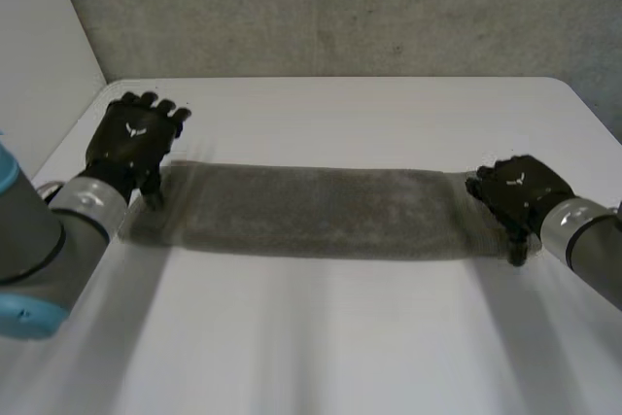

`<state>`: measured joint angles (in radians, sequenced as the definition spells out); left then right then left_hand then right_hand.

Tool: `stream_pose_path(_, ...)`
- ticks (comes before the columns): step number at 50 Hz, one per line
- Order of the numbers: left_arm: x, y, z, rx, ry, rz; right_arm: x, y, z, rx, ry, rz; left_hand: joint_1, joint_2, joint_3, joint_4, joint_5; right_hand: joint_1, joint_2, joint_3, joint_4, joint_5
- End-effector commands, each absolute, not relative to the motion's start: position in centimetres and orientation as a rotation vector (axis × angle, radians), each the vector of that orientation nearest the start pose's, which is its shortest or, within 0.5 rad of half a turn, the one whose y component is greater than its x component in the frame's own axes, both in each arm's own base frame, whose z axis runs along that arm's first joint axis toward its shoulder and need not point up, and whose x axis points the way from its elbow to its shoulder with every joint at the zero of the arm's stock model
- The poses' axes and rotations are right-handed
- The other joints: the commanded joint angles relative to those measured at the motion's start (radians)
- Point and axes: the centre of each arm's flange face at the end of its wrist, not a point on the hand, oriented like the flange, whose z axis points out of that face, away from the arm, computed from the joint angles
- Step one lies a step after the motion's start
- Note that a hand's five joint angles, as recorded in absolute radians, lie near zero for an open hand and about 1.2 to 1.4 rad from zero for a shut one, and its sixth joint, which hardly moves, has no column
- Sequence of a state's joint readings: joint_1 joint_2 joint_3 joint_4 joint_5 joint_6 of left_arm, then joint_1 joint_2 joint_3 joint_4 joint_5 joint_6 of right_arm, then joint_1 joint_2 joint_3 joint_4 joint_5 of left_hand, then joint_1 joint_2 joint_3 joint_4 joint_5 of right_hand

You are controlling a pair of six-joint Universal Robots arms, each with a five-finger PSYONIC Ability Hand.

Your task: Fold the towel.

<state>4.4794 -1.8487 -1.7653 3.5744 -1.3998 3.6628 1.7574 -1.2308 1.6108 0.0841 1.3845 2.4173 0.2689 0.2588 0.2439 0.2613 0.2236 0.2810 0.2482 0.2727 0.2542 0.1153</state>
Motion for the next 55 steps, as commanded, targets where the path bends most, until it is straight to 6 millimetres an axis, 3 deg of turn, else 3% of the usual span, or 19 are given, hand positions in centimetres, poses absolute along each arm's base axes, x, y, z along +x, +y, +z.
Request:
stream_pose_path(1,-21.9,-28.4,19.3,0.975,2.012,-2.119,19.8,-30.8,14.8,-1.358,2.431,-1.719,-0.073,-0.063,-0.048,-0.065,-0.202,0.086,0.119,0.094,0.113,0.077)
stream_pose_path(8,-22.0,-28.4,19.5,0.967,2.002,-2.136,18.7,-32.4,12.5,-1.329,2.500,-1.670,-0.073,-0.063,-0.048,-0.065,-0.202,0.352,0.385,0.360,0.379,0.343)
stream_pose_path(9,-22.0,-28.4,19.5,0.967,2.002,-2.136,18.4,-32.6,12.4,-1.320,2.515,-1.669,-0.073,-0.063,-0.048,-0.065,-0.202,0.716,0.749,0.725,0.743,0.707)
stream_pose_path(10,-22.0,-28.4,19.5,0.967,2.002,-2.136,18.4,-32.6,12.4,-1.320,2.515,-1.669,-0.073,-0.063,-0.048,-0.065,-0.202,0.720,0.753,0.728,0.747,0.711)
stream_pose_path(11,-22.0,-28.4,19.4,0.968,2.004,-2.135,18.0,-32.9,12.4,-1.304,2.533,-1.684,-0.073,-0.063,-0.048,-0.065,-0.202,1.111,1.144,1.120,1.138,1.102)
stream_pose_path(23,-21.9,-28.3,19.7,0.960,1.997,-2.141,12.6,-35.9,14.4,-1.147,2.669,-1.792,-0.076,-0.066,-0.051,-0.068,-0.205,1.115,1.148,1.124,1.142,1.106)
stream_pose_path(31,-21.8,-28.2,20.4,0.949,1.976,-2.160,4.4,-39.6,17.4,-1.106,2.866,-1.935,-0.076,-0.066,-0.051,-0.068,-0.205,1.115,1.148,1.124,1.142,1.106)
stream_pose_path(35,-21.7,-28.1,20.6,0.947,1.971,-2.165,4.0,-40.3,19.1,-1.146,2.860,-1.981,-0.079,-0.069,-0.054,-0.071,-0.208,1.115,1.148,1.124,1.142,1.106)
stream_pose_path(38,-21.7,-28.0,20.7,0.947,1.966,-2.170,6.2,-40.4,21.5,-1.164,2.770,-2.038,-0.082,-0.072,-0.057,-0.074,-0.211,1.115,1.148,1.124,1.142,1.106)
stream_pose_path(40,-21.7,-28.0,20.8,0.946,1.960,-2.174,10.9,-39.9,23.9,-1.181,2.592,-2.119,-0.082,-0.072,-0.057,-0.074,-0.211,1.115,1.148,1.124,1.142,1.106)
stream_pose_path(41,-21.7,-28.0,20.8,0.946,1.960,-2.174,10.9,-39.9,23.9,-1.181,2.591,-2.119,-0.082,-0.072,-0.057,-0.074,-0.211,1.115,1.148,1.124,1.142,1.106)
stream_pose_path(42,-21.7,-28.1,20.9,0.945,1.957,-2.177,13.8,-39.2,25.1,-1.208,2.483,-2.158,-0.082,-0.072,-0.057,-0.074,-0.211,1.115,1.148,1.124,1.142,1.106)
stream_pose_path(43,-21.7,-28.1,20.9,0.945,1.957,-2.177,13.8,-39.2,25.1,-1.208,2.482,-2.159,-0.082,-0.072,-0.057,-0.074,-0.211,1.115,1.148,1.124,1.142,1.106)
stream_pose_path(45,-21.7,-28.1,21.0,0.941,1.952,-2.181,20.3,-36.6,26.8,-1.307,2.244,-2.200,-0.085,-0.075,-0.060,-0.077,-0.214,1.115,1.148,1.124,1.142,1.106)
stream_pose_path(46,-21.7,-28.1,21.0,0.941,1.952,-2.181,20.4,-36.6,26.8,-1.308,2.243,-2.200,-0.085,-0.075,-0.060,-0.077,-0.214,1.115,1.148,1.124,1.142,1.106)
stream_pose_path(48,-21.7,-28.1,21.0,0.939,1.952,-2.180,26.6,-32.9,27.2,-1.433,2.022,-2.168,-0.085,-0.075,-0.060,-0.077,-0.214,1.115,1.148,1.124,1.142,1.106)
stream_pose_path(51,-21.7,-28.1,21.0,0.939,1.950,-2.181,29.3,-30.8,26.7,-1.492,1.935,-2.126,-0.085,-0.075,-0.060,-0.077,-0.214,1.115,1.148,1.124,1.142,1.106)
stream_pose_path(53,-21.7,-28.0,21.1,0.937,1.950,-2.184,33.8,-27.2,24.6,-1.595,1.801,-2.027,-0.085,-0.075,-0.060,-0.077,-0.214,1.115,1.148,1.124,1.142,1.106)
stream_pose_path(55,-21.7,-28.0,21.1,0.938,1.951,-2.182,35.6,-25.5,23.3,-1.638,1.749,-1.977,-0.085,-0.075,-0.060,-0.077,-0.214,1.115,1.148,1.124,1.142,1.106)
